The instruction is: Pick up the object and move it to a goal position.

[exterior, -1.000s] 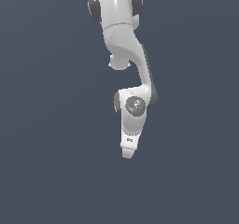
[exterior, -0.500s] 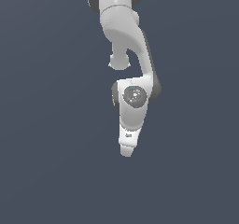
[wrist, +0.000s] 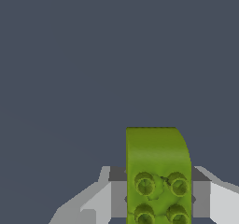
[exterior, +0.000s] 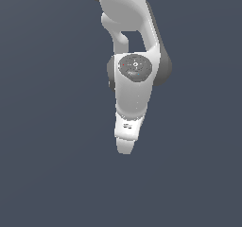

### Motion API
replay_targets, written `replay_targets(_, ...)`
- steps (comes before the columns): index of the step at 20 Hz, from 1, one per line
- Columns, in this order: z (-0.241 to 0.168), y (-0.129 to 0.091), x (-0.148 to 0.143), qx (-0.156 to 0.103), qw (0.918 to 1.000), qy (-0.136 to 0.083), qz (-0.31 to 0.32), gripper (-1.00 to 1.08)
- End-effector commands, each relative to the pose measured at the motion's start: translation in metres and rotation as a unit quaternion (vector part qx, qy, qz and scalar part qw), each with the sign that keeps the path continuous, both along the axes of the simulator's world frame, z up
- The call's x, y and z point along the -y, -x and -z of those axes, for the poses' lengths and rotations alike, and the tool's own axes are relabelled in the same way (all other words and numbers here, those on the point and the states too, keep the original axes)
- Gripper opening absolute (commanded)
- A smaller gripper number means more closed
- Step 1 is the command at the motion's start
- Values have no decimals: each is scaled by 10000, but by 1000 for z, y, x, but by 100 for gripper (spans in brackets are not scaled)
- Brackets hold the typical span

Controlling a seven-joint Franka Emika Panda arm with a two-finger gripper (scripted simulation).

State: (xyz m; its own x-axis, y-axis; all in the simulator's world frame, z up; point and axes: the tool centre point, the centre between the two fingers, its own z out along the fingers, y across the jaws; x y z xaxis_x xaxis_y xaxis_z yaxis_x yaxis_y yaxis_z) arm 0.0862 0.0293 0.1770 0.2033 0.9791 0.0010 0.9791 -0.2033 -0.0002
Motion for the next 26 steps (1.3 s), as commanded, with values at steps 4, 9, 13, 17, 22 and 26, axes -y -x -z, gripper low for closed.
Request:
replay_targets(4, -61, -9, 8, -2, 10000, -5, -2, -100)
replay_targets(9, -111, -18, 15, -1, 10000, -6, 0, -100)
replay_targets(13, -141, -24, 20, -1, 10000, -3, 5, -100)
replay_targets(17, -161, -29, 23, -1, 10000, -1, 7, -100)
replay_targets(22, -176, -32, 25, 0, 10000, 2, 10, -100)
replay_targets(26, -182, -34, 26, 0, 10000, 4, 10, -100)
